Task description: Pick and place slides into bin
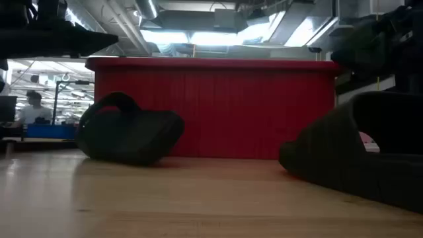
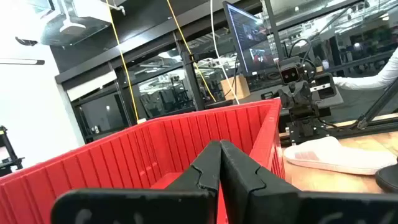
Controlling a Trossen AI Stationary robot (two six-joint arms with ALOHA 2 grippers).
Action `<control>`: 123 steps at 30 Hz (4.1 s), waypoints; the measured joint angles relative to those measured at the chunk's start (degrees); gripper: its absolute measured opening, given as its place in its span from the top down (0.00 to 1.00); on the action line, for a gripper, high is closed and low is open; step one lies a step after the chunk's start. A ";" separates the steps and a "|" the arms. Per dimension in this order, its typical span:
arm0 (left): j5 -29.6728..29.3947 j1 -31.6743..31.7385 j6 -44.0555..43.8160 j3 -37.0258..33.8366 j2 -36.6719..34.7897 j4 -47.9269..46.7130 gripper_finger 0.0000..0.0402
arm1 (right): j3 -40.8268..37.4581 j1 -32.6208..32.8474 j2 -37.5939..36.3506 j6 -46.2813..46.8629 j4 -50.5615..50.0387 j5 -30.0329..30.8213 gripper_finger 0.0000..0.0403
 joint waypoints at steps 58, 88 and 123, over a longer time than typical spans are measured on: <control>0.01 0.00 -0.02 -0.02 -0.01 0.00 0.99 | -0.02 0.00 -0.02 0.00 0.01 0.00 0.93; 0.01 0.00 0.00 0.00 -0.01 0.00 0.99 | 0.00 0.00 0.00 0.00 0.02 0.00 0.93; 0.01 0.00 -0.01 -0.02 -0.01 0.00 0.98 | -0.02 0.01 0.00 0.00 0.02 0.00 0.93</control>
